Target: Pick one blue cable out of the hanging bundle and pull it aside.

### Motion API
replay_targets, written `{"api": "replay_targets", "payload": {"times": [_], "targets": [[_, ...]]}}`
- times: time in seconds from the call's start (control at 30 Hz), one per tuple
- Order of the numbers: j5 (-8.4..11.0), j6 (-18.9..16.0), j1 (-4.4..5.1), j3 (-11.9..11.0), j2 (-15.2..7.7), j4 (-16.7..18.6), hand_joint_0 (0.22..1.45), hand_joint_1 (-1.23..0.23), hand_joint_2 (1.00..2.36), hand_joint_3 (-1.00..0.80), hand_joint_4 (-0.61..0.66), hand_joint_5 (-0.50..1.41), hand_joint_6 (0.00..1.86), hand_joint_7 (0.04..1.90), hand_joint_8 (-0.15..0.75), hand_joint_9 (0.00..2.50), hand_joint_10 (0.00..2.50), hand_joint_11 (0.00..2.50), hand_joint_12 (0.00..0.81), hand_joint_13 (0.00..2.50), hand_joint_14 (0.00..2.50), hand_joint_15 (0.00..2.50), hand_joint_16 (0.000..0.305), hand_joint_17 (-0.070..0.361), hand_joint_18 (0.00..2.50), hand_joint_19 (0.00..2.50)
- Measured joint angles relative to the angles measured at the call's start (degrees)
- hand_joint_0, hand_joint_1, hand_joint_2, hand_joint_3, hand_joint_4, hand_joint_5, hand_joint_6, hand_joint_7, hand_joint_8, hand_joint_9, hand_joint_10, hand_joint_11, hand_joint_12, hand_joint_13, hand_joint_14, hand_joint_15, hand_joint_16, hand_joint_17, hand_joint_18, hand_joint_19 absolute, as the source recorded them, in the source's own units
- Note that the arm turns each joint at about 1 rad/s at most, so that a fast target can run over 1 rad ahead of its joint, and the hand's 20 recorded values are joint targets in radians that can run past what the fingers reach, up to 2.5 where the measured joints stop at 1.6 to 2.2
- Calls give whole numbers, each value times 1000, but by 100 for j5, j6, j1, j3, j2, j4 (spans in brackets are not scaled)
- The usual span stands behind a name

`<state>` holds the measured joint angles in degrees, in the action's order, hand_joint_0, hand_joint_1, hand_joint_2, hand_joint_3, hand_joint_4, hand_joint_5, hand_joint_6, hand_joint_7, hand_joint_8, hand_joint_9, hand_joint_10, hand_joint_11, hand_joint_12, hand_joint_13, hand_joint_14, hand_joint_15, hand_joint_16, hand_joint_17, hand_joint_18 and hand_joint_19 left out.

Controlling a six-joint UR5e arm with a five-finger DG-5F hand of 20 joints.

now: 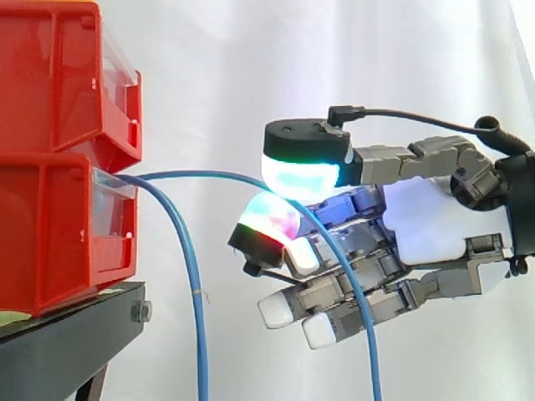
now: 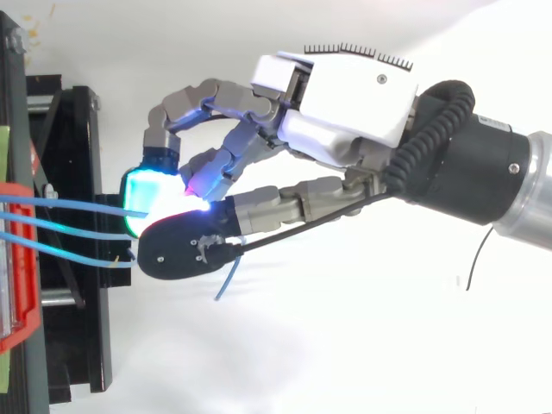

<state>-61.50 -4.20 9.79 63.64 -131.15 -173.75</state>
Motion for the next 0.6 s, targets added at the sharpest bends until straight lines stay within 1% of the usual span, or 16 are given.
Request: {"api": "replay_targets", "payload": {"times": [0.07, 0.13, 0.23, 0.37, 0.6], "targets": [[6, 4, 3, 0, 1, -5, 569, -805, 1017, 63, 58, -85, 925, 1168, 335, 1154, 16, 528, 384, 808, 20, 556, 53, 119, 708, 563], [12, 10, 5, 0, 1, -10, 582, -835, 1017, 101, 61, -85, 923, 1216, 333, 1152, 15, 544, 380, 819, 19, 574, 52, 118, 716, 563], [10, 14, 5, 0, 6, -23, 591, -843, 1016, 139, 24, -83, 930, 1219, 327, 1157, 15, 533, 385, 833, 19, 594, 53, 118, 729, 559], [8, 21, 15, 0, 7, -104, 598, -849, 1013, 154, -12, -80, 935, 1210, 327, 1167, 15, 532, 386, 843, 21, 607, 53, 118, 736, 556], [18, 34, 36, 0, 40, -227, 607, -855, 1014, 150, -23, -80, 938, 1198, 310, 1176, 15, 538, 386, 852, 22, 622, 52, 116, 735, 564]]}}
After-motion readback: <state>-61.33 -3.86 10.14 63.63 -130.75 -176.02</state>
